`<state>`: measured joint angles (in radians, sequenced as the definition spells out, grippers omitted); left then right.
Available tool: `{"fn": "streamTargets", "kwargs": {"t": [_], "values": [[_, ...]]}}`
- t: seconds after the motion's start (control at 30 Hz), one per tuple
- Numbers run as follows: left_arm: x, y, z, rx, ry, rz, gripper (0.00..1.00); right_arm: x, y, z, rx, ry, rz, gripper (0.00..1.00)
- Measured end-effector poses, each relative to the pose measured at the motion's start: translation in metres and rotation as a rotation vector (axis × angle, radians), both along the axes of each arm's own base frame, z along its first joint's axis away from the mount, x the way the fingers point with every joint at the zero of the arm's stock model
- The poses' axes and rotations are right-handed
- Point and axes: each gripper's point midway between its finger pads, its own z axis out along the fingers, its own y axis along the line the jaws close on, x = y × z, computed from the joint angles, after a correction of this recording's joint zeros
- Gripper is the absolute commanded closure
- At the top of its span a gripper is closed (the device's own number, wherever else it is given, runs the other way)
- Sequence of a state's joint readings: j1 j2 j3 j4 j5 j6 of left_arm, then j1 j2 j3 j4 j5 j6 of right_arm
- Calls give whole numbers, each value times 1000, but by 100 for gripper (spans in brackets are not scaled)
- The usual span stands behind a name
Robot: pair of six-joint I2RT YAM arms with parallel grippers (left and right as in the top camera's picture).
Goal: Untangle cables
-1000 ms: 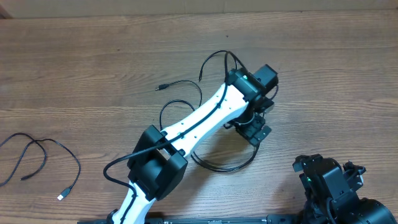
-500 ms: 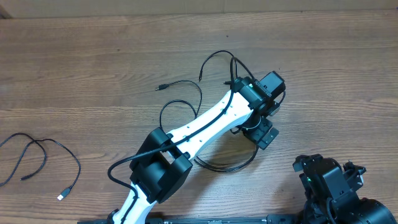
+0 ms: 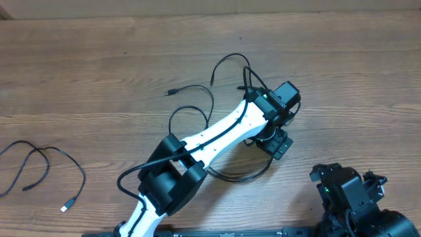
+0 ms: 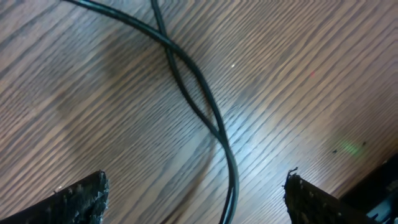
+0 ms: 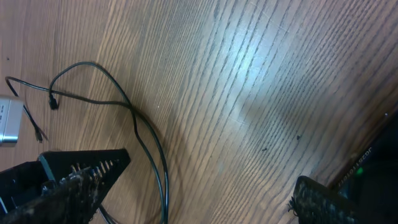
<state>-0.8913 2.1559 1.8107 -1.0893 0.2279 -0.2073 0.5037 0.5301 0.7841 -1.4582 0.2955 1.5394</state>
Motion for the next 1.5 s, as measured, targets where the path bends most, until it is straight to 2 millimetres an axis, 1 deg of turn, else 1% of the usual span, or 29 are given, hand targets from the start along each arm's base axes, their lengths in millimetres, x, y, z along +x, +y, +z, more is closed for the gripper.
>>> {"fn": "streamTargets", "kwargs": {"t": [0.07,0.13,0.17,0.27,0.33,0.47,0.6,0.67,0.8,0.97,1.03,1.23,1.4,1.5], "values": [[-3,-3,0,-4,-2,-8,13,0,0,0,0,0,-1,0],[-8,-8,0,-8,-5,-20,20,0,0,0,0,0,-1,0],[-10,-11,0,-12,-9,-29,21,0,0,0,1,0,-1,0],[-14,-17,0,-11,-24,-28,22,0,0,0,1,0,-1,0],[-13,-16,-1,6,-37,-1,22,0,0,0,1,0,-1,0],[-10,-11,-8,43,-52,71,24,0,0,0,1,0,-1,0],[-7,-9,-18,48,-62,111,32,0,0,0,1,0,-1,0],[-10,-3,-27,70,-48,132,35,0,0,0,0,0,-2,0],[-16,6,-36,104,-27,151,40,0,0,0,1,0,-1,0],[-17,8,-38,111,-25,159,48,0,0,0,1,0,-1,0],[-17,8,-38,112,-25,159,50,0,0,0,1,0,-1,0],[-18,10,-39,121,-19,159,49,0,0,0,1,0,-2,0],[-23,17,-43,148,-4,160,67,0,0,0,1,0,-1,0],[-25,24,-48,177,-7,162,67,0,0,0,1,0,-1,0]]}}
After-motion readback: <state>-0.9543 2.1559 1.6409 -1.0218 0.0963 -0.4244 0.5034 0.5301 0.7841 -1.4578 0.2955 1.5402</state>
